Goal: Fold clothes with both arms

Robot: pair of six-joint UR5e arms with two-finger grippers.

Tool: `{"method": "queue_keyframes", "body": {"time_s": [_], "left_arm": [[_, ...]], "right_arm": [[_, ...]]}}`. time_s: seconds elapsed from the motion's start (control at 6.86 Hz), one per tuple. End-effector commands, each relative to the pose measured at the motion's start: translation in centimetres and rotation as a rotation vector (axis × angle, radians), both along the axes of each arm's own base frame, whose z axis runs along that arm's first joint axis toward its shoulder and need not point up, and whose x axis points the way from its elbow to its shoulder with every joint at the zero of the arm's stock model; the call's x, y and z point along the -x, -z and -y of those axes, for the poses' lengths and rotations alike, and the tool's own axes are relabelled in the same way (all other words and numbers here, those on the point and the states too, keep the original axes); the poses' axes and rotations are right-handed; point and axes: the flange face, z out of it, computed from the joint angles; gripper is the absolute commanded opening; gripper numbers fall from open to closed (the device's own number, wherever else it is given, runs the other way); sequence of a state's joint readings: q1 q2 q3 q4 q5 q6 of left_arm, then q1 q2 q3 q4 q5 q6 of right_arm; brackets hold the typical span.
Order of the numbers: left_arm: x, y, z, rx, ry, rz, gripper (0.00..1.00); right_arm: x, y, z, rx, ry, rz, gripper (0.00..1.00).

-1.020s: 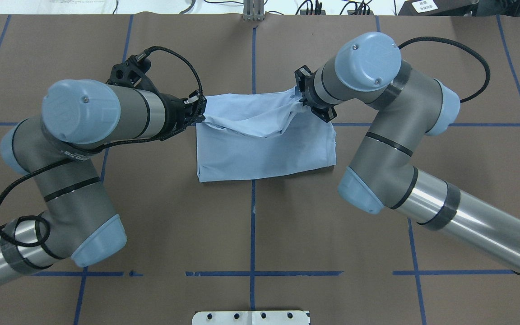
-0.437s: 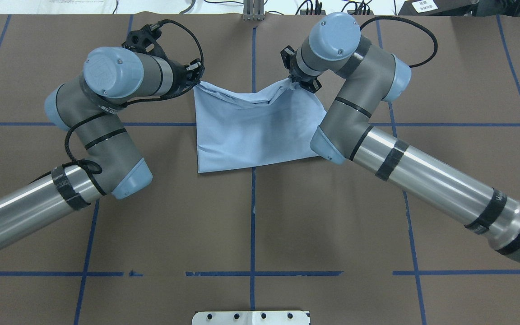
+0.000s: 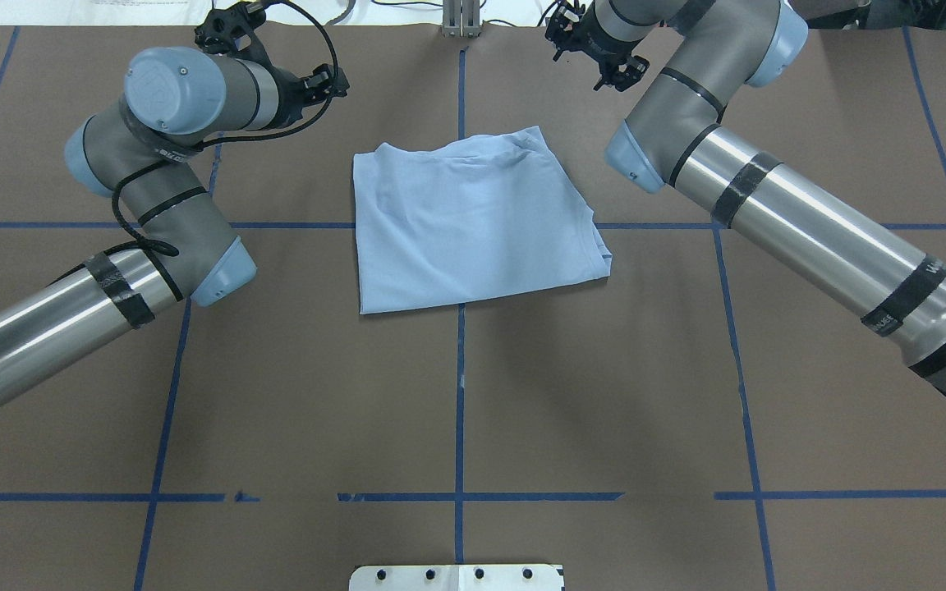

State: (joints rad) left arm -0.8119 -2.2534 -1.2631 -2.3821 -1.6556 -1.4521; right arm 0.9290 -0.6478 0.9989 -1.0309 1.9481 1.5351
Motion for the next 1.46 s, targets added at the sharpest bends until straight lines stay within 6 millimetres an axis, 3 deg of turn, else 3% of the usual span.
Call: {"method": "queue_keyframes", "body": {"time_s": [0.0,0.15,0.29,0.58,0.73,0.87,1.02,1.17,1.31], "left_arm": [[3.8,-0.2,-5.0,-0.029,-0.108,-0.057,1.00],[6.3,-0.6,-7.0,-0.114,-0.169,-0.020,1.00],[9.5,-2.4,-8.2,-0.169,-0.219,0.048,1.00],[18.2,-4.9,-9.7,-0.246,-0.300,0.282,1.00],[23.7,-5.1,-10.1,-0.268,-0.359,0.382,1.00],[30.4,-6.5,-9.5,-0.319,-0.430,0.460,1.00],[38.6,-9.3,-8.6,-0.340,-0.479,0.545,1.00],[43.3,-12.2,-8.2,-0.339,-0.555,0.627,1.00],[46.5,-14.6,-9.0,-0.258,-0.616,0.621,1.00]], "right_arm": [[-1.4,-2.5,-0.3,-0.008,0.038,-0.024,1.00],[-6.5,-7.7,-1.9,-0.088,0.100,-0.076,1.00],[-13.9,-14.1,-3.1,-0.141,0.191,-0.124,1.00],[-31.0,-24.3,-4.5,-0.266,0.333,-0.186,1.00],[-38.0,-25.2,-4.9,-0.286,0.356,-0.195,1.00],[-43.0,-25.0,-7.4,-0.279,0.398,-0.186,1.00],[-46.8,-25.7,-9.9,-0.296,0.484,-0.241,1.00],[-49.4,-28.7,-12.0,-0.314,0.572,-0.267,1.00],[-50.2,-29.8,-13.9,-0.322,0.589,-0.266,1.00]]}}
